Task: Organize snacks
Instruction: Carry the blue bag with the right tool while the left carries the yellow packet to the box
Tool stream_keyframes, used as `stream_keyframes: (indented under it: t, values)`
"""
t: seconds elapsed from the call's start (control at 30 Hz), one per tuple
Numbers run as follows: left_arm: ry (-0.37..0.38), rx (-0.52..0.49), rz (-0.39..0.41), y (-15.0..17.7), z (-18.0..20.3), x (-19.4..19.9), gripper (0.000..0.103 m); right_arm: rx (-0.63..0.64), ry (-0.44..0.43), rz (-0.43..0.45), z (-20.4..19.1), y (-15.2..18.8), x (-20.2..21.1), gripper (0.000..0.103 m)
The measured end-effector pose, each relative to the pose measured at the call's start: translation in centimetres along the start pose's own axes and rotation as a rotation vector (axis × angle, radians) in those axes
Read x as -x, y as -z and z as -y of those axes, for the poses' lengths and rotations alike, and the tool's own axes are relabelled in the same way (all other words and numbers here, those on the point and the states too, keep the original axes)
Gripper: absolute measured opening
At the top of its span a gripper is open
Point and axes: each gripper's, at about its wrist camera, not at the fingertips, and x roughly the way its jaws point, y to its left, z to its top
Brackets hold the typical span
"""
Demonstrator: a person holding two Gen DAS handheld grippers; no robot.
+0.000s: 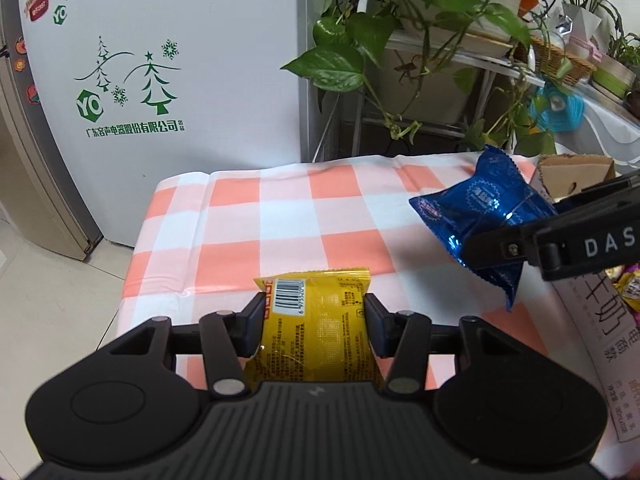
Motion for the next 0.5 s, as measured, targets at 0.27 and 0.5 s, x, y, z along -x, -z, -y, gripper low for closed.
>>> stream_keyframes:
  t: [0.27,0.5]
  values:
    - [0.013,0.036,0.028,0.7,0.3,2.5,0.049,0.037,-0.023,0.026,-1.4,1.2,2.7,0.068]
    - [0.008,0.025,0.036,2.1,1.0,4.0,0.049,0.049,-0.025,0.02,-1.4,2.6,4.2,0.068]
